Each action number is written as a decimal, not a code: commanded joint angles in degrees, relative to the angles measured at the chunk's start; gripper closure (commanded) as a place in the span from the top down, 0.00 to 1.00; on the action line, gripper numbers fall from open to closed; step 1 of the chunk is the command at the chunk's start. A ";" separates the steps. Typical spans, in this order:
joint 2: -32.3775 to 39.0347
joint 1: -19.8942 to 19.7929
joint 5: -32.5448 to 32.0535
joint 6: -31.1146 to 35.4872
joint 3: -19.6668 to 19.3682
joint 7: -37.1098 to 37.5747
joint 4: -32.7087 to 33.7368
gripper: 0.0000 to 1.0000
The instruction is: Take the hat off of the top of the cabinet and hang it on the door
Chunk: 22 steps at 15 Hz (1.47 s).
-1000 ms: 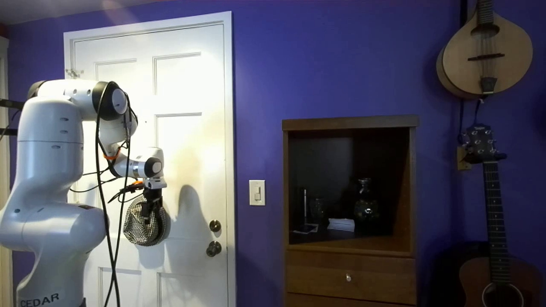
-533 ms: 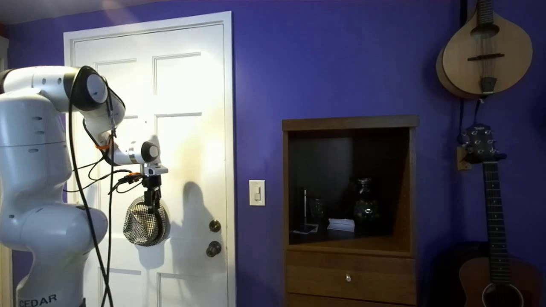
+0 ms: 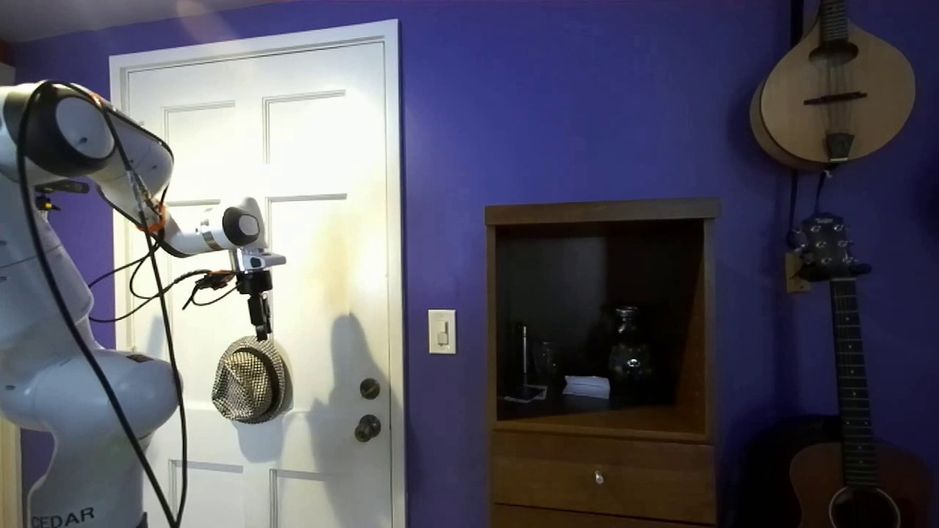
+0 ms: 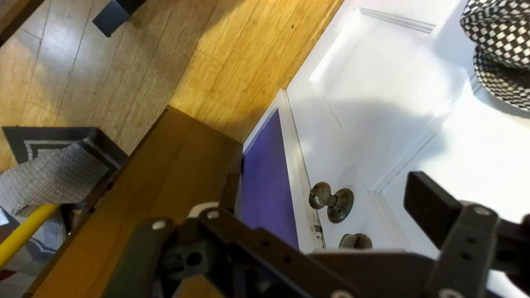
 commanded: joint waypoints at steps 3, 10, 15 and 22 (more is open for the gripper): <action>-8.29 -3.37 1.57 -4.54 -0.89 -10.30 -1.74 1.00; -8.75 -8.14 1.36 -4.82 -0.47 -18.05 -0.76 1.00; -8.79 -8.43 1.35 -4.83 -0.62 -19.16 -0.76 1.00; -8.80 -8.43 1.35 -4.83 -0.62 -19.18 -0.76 1.00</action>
